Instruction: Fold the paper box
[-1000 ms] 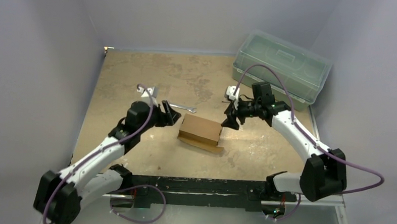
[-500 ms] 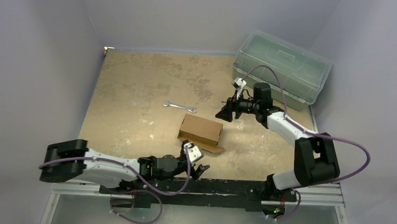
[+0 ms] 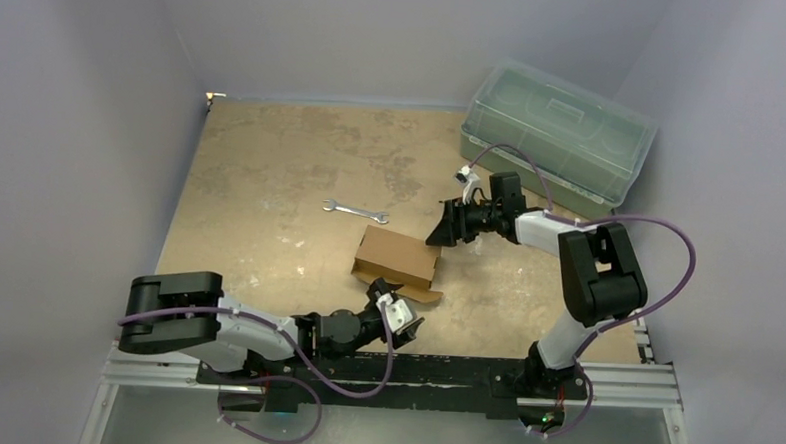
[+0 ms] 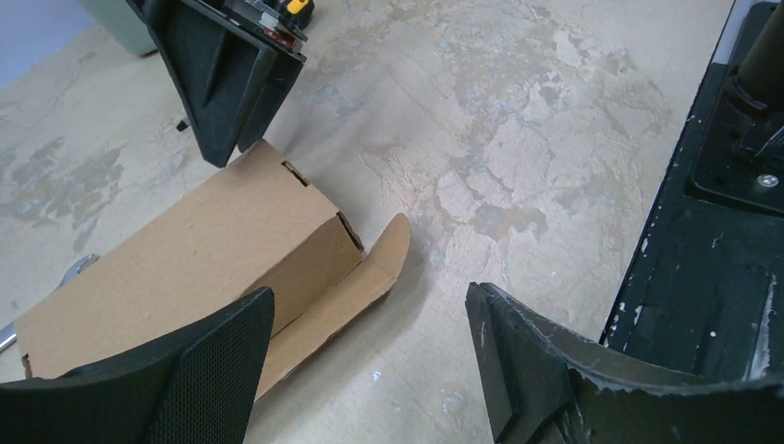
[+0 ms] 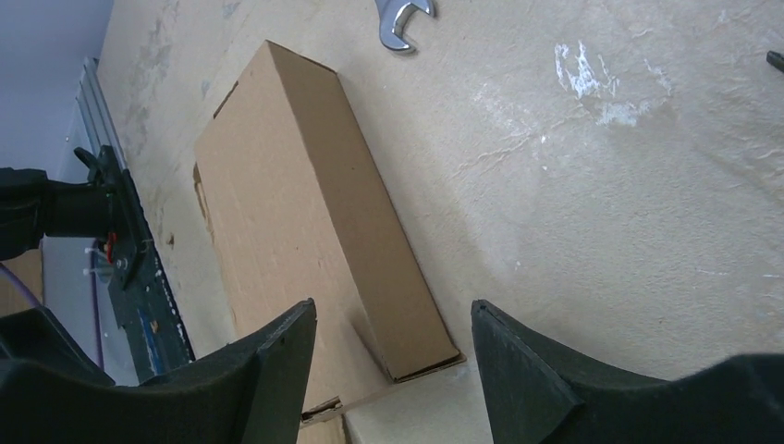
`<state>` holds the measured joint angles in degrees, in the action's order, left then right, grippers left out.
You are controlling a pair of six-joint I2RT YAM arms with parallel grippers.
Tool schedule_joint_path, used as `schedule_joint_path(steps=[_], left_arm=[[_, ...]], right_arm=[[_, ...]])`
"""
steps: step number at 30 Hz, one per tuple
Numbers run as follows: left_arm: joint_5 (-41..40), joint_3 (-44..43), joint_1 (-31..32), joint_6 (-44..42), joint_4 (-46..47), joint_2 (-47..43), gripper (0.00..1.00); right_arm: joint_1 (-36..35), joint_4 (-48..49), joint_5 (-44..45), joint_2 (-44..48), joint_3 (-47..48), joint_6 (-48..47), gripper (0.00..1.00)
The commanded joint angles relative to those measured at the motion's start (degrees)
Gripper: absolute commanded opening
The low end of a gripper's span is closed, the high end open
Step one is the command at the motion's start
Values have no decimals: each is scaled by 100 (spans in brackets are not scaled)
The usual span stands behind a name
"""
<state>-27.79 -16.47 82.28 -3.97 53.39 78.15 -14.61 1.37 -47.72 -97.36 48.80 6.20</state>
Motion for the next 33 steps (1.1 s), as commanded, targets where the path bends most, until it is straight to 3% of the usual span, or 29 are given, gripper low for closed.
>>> schedule_joint_path(steps=[1, 7, 9, 12, 14, 16, 18, 21, 24, 28, 33], left_arm=[[56, 17, 25, -244, 825, 169, 76], [-379, 534, 25, 887, 773, -452, 70], [-949, 429, -6, 1809, 12, -815, 61], [-1478, 117, -344, 3891, -1653, -1421, 58], [-1298, 25, -704, 5026, -2204, -1711, 44], [-1104, 2, -979, 5825, -2162, -1796, 24], [-1145, -228, -1075, 6441, -2380, -1719, 12], [-1179, -932, -1083, 7446, -3584, -1350, 0], [-1045, -1351, -1083, 8083, -4132, -963, 0], [-1229, -1318, -1083, 8505, -4185, -730, 0], [-1418, -1650, -1147, 9029, -4937, -519, 17]], right_arm=[[3, -118, -166, -56, 183, 110, 63], [24, -730, -293, -1, 121, -51, 53], [20, -771, -294, 120, 54, 10, 52], [20, -738, -227, 309, -59, 101, 52], [11, -704, -180, 361, -97, 141, 53], [11, -680, -176, 300, -96, 170, 52], [11, -715, -218, 205, -74, 152, 48], [9, -754, -263, 175, -59, 128, 46], [7, -718, -314, 208, -70, 136, 46], [9, -790, -426, 153, -36, 88, 41], [2, -840, -473, 114, -11, 18, 39]])
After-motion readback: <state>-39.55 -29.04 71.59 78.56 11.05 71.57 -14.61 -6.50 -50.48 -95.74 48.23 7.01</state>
